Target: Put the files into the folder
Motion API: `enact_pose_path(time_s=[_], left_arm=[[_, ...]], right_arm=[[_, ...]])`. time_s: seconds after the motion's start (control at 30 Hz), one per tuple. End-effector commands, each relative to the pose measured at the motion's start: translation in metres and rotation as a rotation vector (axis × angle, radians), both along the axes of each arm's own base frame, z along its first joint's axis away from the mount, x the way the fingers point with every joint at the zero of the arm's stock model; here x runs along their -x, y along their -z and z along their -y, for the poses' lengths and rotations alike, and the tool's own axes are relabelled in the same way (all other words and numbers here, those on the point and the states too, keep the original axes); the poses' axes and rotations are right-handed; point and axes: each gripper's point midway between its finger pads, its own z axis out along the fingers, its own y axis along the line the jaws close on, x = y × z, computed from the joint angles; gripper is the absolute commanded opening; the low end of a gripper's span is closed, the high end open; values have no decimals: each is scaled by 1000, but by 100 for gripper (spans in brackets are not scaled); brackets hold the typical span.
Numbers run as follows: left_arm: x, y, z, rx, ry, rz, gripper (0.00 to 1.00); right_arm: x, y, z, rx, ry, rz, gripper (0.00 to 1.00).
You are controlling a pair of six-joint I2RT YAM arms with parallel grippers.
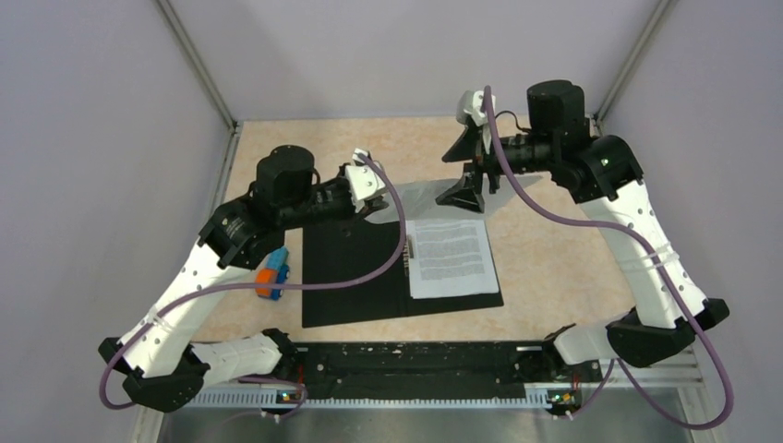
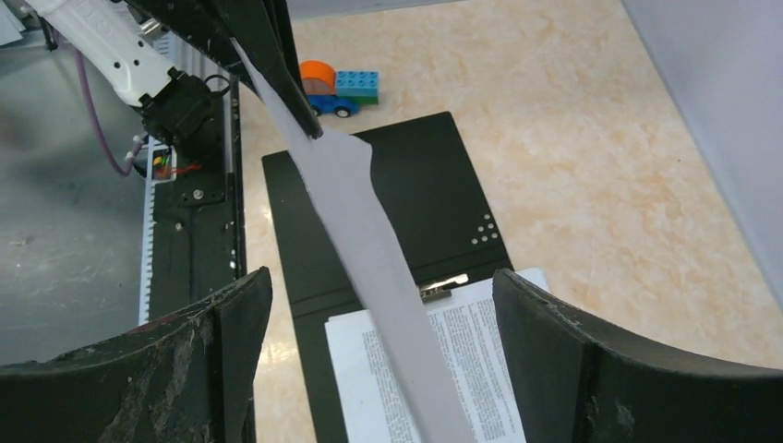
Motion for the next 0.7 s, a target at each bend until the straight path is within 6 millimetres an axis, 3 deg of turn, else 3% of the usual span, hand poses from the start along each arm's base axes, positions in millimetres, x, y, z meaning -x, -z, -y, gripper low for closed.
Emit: enact_pose_path(time_s=[0.0, 0.17, 0.3, 0.37, 0.43, 0.47, 0.57, 0.67], left_arm=[[-3, -26, -3, 68, -13, 118, 0], [-13, -34, -7, 75, -70, 133, 0], [-25, -26, 1, 52, -89, 50, 0], [-30, -22, 8, 50, -87, 12, 0], [-41, -18, 12, 46, -124, -25, 0], [-51, -16, 13, 39, -165, -41, 3], [-77, -11, 9, 36, -298, -90, 40], [-98, -11, 5, 85, -399, -155, 57]], right_arm=[[18, 1, -1, -21, -50, -9, 87], [20, 19, 3, -13, -4, -70, 72], [15, 31, 9, -31, 99, -103, 46], [7, 40, 12, -36, 177, -131, 28], [-6, 53, 18, -33, 287, -163, 18], [-10, 65, 21, -18, 336, -201, 13], [-18, 89, 26, 9, 425, -286, 3], [-34, 106, 36, -22, 541, -399, 2]])
